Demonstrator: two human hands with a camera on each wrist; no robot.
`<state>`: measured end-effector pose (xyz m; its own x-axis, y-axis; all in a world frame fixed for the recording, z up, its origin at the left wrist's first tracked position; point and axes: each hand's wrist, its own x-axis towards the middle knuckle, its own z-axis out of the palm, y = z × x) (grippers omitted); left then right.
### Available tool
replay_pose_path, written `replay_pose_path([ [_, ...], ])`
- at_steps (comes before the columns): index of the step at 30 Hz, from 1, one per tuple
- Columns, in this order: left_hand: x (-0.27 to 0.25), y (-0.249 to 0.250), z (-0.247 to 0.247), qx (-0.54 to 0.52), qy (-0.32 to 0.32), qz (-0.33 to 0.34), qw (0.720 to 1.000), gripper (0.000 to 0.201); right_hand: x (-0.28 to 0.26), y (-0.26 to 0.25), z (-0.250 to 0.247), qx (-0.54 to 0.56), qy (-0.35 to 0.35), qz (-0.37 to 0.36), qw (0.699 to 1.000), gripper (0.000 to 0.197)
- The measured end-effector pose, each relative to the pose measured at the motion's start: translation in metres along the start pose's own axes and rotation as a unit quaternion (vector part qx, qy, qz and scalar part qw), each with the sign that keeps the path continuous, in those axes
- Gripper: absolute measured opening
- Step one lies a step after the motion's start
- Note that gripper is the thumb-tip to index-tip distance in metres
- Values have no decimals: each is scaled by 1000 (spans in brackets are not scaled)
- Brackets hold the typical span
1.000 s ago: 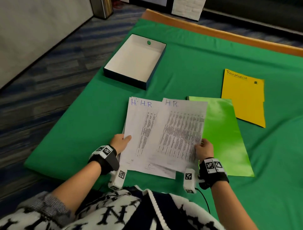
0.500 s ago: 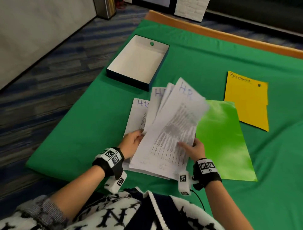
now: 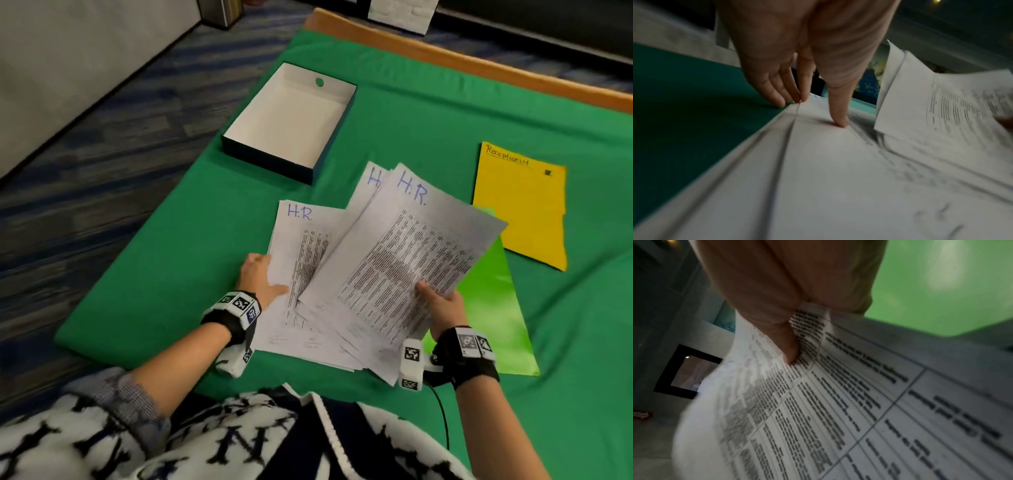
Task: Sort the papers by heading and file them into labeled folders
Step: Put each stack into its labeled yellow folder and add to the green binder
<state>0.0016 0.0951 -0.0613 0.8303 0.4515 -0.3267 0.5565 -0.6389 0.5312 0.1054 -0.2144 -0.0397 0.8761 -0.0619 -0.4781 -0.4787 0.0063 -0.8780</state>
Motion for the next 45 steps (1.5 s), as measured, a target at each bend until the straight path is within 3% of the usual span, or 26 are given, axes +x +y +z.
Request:
replay_pose_path([
  [5, 10, 5, 2, 40, 17, -33, 999, 85, 3, 4, -10, -3, 27, -3, 1000, 39],
  [10, 8, 5, 2, 7, 29, -53, 998, 86, 3, 9, -13, -25, 31, 2, 999, 41],
  [14, 5, 6, 1, -33, 43, -48, 997, 69, 2, 13, -11, -23, 26, 11, 999, 42],
  [19, -1, 6, 0, -113, 69, -48, 990, 29, 0, 14, -7, -31, 23, 10, 999, 41],
  [29, -2, -3, -10, -269, 35, -121, 955, 45, 1, 6, -16, -12, 25, 9, 1000, 36],
  [32, -6, 7, -11, -285, 20, -53, 957, 28, -1, 3, -10, -14, 2, 14, 1000, 33],
  [35, -14, 24, -14, -283, 8, 14, 959, 43, -3, 6, 1, -31, -19, 25, 999, 32],
  [38, -21, 39, -20, -324, -23, 59, 944, 21, -4, 11, 13, -38, -57, 39, 997, 28],
  [39, -21, 41, -22, -326, -31, 74, 942, 23, -4, 11, 17, -36, -60, 41, 997, 29],
  [43, -23, 50, -35, -340, -25, 111, 934, 33, 0, 5, 25, -3, -72, 48, 996, 55],
  [45, -19, 48, -40, -358, -1, 107, 928, 26, 6, 4, 23, -3, -58, 27, 998, 35],
])
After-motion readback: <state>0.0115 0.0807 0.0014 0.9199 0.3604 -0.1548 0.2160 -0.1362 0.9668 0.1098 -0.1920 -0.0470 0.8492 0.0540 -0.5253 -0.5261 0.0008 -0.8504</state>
